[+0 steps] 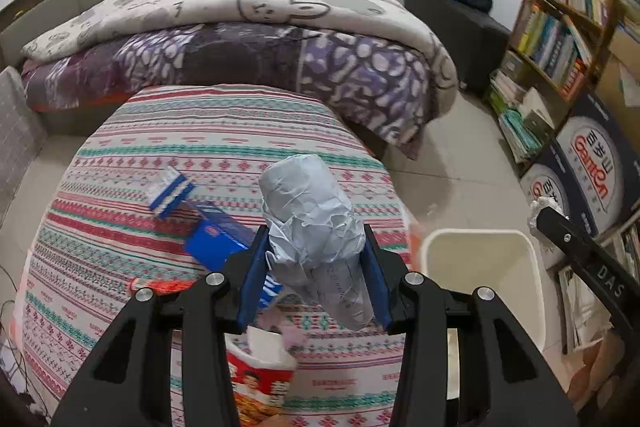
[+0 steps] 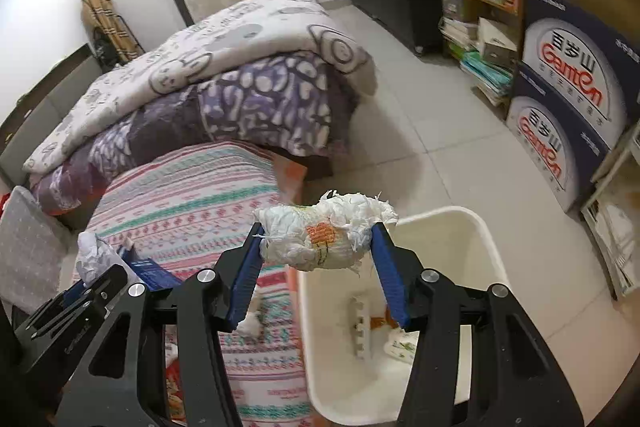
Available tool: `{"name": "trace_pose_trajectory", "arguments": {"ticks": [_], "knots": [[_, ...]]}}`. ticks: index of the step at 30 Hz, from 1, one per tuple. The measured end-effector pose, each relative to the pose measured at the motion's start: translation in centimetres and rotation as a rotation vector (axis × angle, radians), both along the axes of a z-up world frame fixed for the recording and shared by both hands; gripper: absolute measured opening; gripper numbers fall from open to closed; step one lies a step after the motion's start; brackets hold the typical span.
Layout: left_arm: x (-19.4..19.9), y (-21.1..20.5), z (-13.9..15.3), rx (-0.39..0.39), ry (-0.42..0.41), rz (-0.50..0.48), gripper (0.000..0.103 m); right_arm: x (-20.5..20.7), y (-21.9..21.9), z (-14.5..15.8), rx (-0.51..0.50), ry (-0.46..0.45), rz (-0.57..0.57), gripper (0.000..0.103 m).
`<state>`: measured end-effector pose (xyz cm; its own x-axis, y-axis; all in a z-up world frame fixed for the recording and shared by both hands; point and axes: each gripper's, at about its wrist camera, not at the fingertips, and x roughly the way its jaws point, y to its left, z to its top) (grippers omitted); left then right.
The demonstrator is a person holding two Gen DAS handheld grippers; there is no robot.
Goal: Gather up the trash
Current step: 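Carry both tissues over the white bin and open both tools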
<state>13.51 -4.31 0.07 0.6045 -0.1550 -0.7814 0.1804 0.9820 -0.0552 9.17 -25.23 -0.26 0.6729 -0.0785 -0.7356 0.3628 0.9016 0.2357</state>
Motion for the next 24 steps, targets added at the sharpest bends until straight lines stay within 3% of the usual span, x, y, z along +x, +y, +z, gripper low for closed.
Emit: {"name": "trace_pose_trajectory", "arguments": {"ticks": [6, 10, 24], "knots": [[-0.9, -3.3, -0.4, -0.005, 0.014, -0.067, 0.044, -1.1, -2.0, -0.9, -0.008, 0.054, -0.036, 0.057], [-1.6, -5.6, -0.8, -0.007, 0.029, -0.114, 0.044, -2.1, -3.6, -1.1, -0.019, 0.062, -0.086, 0.072], [-4.1, -12.6, -2.9, -0.052, 0.117, -0.292, 0.047, -5.9, -10.4, -1.4, 0.032, 0.052, -0.246, 0.079]]}}
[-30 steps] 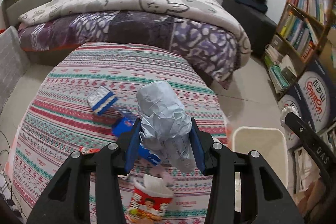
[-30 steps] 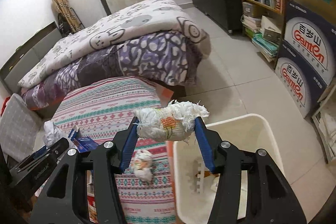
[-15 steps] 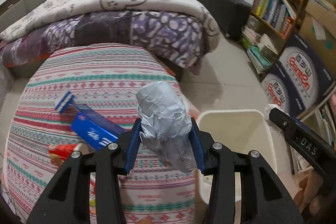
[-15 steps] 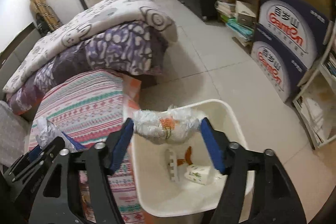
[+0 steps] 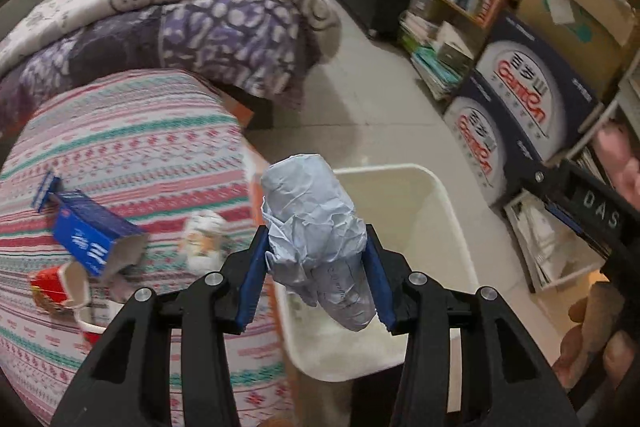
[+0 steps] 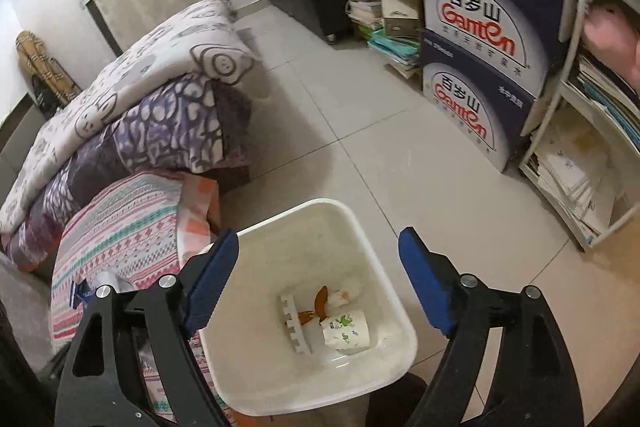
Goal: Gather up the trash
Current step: 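Carry both tissues over the white bin and open both tools, then grasp the orange-printed white tissue with the left tool while the right tool grasps the pink foam strip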
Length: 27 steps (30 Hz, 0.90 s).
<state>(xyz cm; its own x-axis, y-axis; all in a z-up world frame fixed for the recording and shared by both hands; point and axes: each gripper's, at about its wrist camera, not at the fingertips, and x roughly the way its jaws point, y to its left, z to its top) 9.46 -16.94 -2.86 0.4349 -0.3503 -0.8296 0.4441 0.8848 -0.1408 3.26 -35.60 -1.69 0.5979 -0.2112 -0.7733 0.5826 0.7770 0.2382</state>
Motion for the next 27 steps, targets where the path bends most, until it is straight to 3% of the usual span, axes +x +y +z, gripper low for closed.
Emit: {"name": "trace_pose_trajectory", "arguments": {"ticks": [9, 13, 20, 27], "knots": [[-1.7, -2.8, -0.2, -0.047, 0.013, -0.129, 0.074, -1.0, -1.4, -0.3, 0.033, -0.004, -0.032, 0.082], [-1.6, -2.8, 0.0, -0.027, -0.002, -0.116, 0.075, -1.0, -1.4, -0.3, 0.034, -0.006, -0.028, 0.083], [0.6, -0.8, -1.3, 0.080, -0.013, 0.006, 0.076, -0.5, -0.6, -0.5, 0.030, 0.007, -0.013, 0.088], [4.5, 2.3, -5.5, 0.216, 0.055, 0.157, 0.076, 0.4, 0.3, -0.9, 0.029, 0.030, 0.019, 0.090]]}}
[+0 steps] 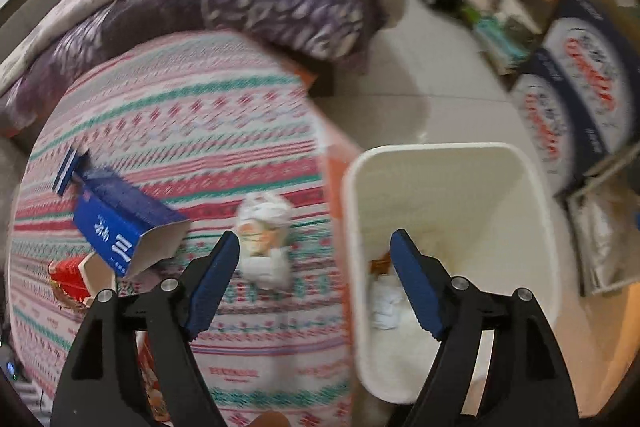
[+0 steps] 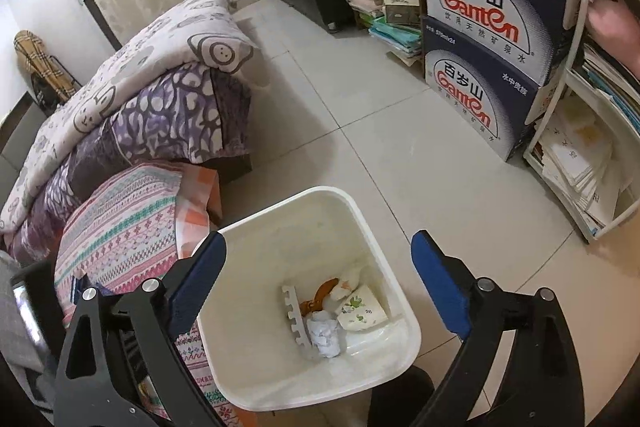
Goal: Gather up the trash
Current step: 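Grasp the orange-printed white tissue with the left tool while the right tool grasps the pink foam strip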
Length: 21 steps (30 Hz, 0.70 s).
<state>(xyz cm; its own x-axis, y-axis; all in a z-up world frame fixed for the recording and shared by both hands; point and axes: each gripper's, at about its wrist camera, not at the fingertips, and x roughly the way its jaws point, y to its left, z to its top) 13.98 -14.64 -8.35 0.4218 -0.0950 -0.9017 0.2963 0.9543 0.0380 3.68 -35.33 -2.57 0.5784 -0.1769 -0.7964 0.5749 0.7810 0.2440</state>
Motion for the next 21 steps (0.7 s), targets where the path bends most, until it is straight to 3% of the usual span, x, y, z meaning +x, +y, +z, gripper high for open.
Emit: {"name": "trace_pose_trajectory", "arguments": {"ticks": [8, 14, 21], "knots": [[2.5, 2.2, -3.2, 0.012, 0.078, 0.056, 0.073, 1.2, 1.3, -0.4, -0.009, 0.028, 0.048, 0.091], [2.4, 2.0, -4.6, 0.047, 0.090, 0.020, 0.035, 2.3, 2.7, -0.9, -0.016, 0.058, 0.076, 0.091], [2.0, 5.1, -1.0, -0.032, 0.005, 0.028, 0.032, 3.7, 4.7, -0.9, 0.003, 0.057, 0.113, 0.091]]}}
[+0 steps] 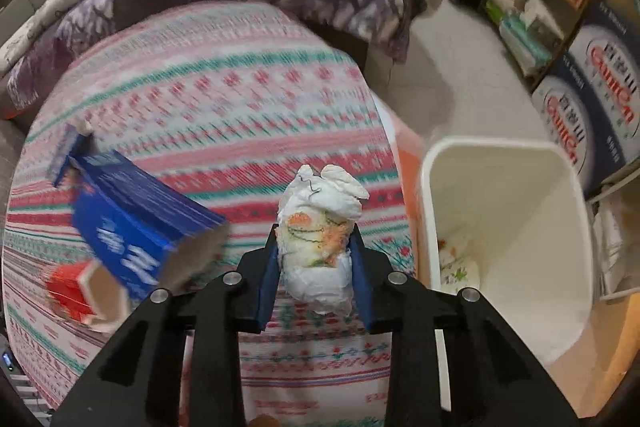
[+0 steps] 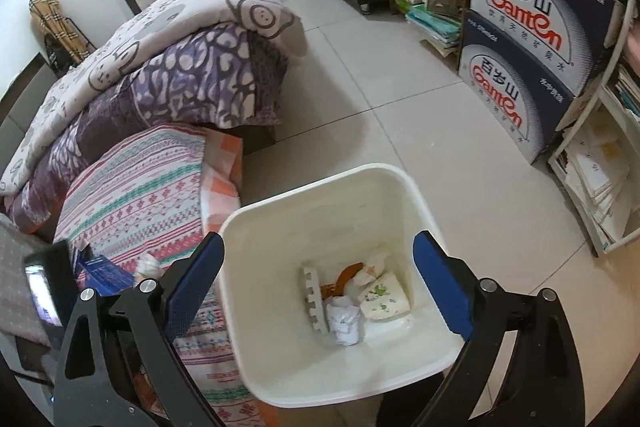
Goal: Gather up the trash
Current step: 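Grasp the orange-printed white tissue with the left tool while the right tool grasps the pink foam strip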
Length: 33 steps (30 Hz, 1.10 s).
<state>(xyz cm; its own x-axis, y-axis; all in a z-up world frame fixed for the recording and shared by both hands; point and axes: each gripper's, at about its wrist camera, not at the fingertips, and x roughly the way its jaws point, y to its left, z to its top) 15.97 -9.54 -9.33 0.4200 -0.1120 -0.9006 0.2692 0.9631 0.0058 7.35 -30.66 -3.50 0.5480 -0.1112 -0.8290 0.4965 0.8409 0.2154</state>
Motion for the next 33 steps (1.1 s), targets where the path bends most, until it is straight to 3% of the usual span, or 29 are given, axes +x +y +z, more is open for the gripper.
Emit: {"name": "trace_pose_trajectory", "arguments": {"ticks": [7, 12, 20, 26, 33], "knots": [[0.9, 6.8, 5.0, -0.096, -0.065, 0.099, 0.032, 2.3, 4.5, -0.6, 0.024, 0.018, 0.113, 0.091], [1.8, 13.0, 7.0, -0.153, -0.068, 0.212, 0.032, 4.5, 10.6, -1.8, -0.088, 0.065, 0.263, 0.088], [1.1, 20.1, 7.6, -0.179, -0.070, 0.321, 0.032, 7.3, 18.6, -6.1, -0.169, 0.191, 0.482, 0.070], [0.3, 23.3, 7.5, -0.187, -0.067, 0.357, 0.032, 7.9, 22.0, -8.2, -0.060, 0.244, 0.577, 0.069], [-0.3, 25.5, 7.8, -0.203, -0.076, 0.380, 0.032, 7.9, 25.9, -9.3, -0.096, 0.276, 0.668, 0.070]]}}
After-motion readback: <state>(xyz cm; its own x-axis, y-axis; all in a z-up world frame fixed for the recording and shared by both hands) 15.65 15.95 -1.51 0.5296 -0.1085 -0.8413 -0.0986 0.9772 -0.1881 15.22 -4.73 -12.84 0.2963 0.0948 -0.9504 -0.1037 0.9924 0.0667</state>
